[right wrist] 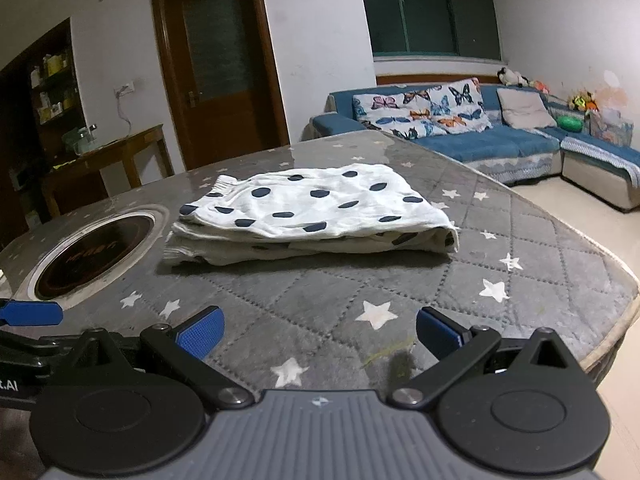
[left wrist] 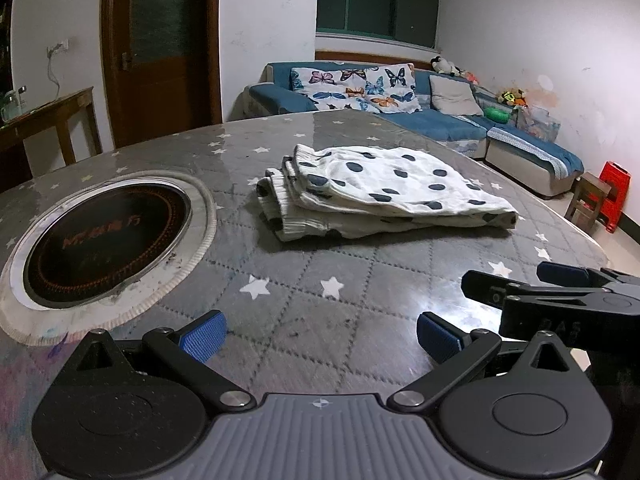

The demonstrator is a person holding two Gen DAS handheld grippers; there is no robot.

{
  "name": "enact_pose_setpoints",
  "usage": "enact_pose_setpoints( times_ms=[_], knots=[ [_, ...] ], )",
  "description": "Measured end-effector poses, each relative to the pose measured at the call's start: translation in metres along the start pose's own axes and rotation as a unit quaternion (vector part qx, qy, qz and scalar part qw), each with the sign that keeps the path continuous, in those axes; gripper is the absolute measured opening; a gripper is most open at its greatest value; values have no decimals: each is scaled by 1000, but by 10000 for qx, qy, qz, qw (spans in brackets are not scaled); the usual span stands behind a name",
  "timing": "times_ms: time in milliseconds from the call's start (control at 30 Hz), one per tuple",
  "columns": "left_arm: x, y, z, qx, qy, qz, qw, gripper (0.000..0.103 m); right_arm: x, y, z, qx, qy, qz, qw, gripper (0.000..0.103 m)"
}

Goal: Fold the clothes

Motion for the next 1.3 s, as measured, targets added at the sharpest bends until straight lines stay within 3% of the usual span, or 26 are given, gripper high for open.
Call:
enact_pose_setpoints(
  times_ms=[1300],
  knots=[
    [10, -38, -53, 383, 73, -35, 9992, 103, -4, -30, -51, 292, 15, -10, 9996, 103]
  ],
)
Point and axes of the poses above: each gripper's, at about its wrist camera, not at the fingertips, and z roughly against the way its jaws point, x to its left, y to its underside, the point moved 6 cm from there along -z, roughly the way its jaws point, and after that the axes turned 6 degrees about y, right-handed, at the moved point
